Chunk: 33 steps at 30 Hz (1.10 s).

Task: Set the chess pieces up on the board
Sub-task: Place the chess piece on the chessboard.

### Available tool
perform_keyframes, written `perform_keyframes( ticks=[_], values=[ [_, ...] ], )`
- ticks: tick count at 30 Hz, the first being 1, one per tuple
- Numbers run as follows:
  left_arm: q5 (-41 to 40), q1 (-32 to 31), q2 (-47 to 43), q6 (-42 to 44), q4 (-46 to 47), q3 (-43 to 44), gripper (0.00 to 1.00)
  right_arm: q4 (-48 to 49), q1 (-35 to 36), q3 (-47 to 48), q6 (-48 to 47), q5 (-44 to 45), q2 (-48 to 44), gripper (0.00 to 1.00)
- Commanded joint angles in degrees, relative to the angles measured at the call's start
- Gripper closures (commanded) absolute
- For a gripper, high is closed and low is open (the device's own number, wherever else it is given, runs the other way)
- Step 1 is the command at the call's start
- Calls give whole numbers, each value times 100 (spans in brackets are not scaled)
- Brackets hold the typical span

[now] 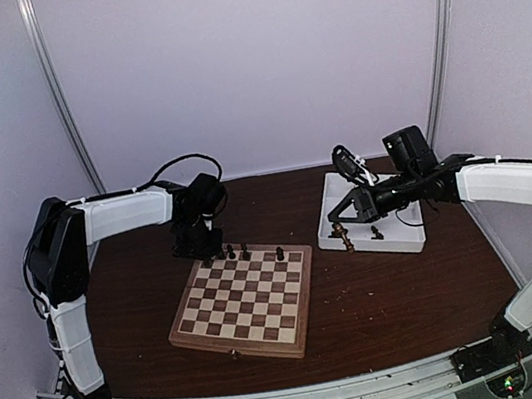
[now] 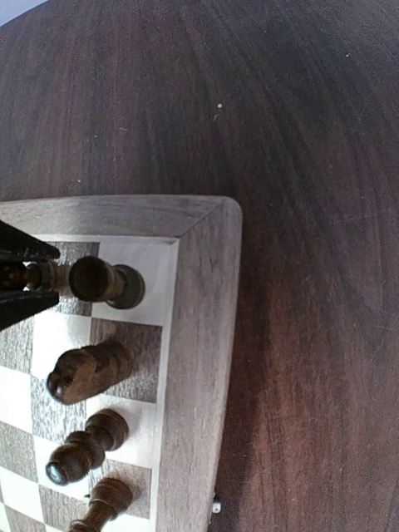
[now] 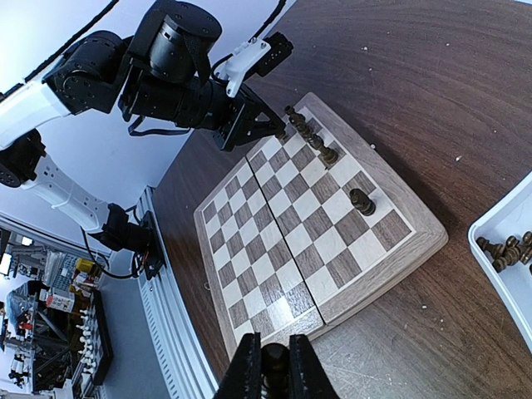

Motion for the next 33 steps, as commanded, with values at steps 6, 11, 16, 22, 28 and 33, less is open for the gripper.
perform_keyframes(
  ticks=[6,11,16,22,28,33],
  values=[
    [-79,79,105,110,184,129,88,-49,-57,126,-116,-34,-52,97],
    [14,79,117,110,195,136,82,-46,-61,133,-112,-34,-43,97],
    [43,79,135,110,188,136,79,-43,-68,124,-117,-41,-34,97],
    [206,79,76,136,116,182,74,-37,-65,107,-116,-35,-66,97],
    [267,79,-235,127,-25,118,69,-8,-65,108,-78,-25,-36,97],
    [537,74,-702,123,-94,-180,65,50,-69,115,0,51,22,97]
  ],
)
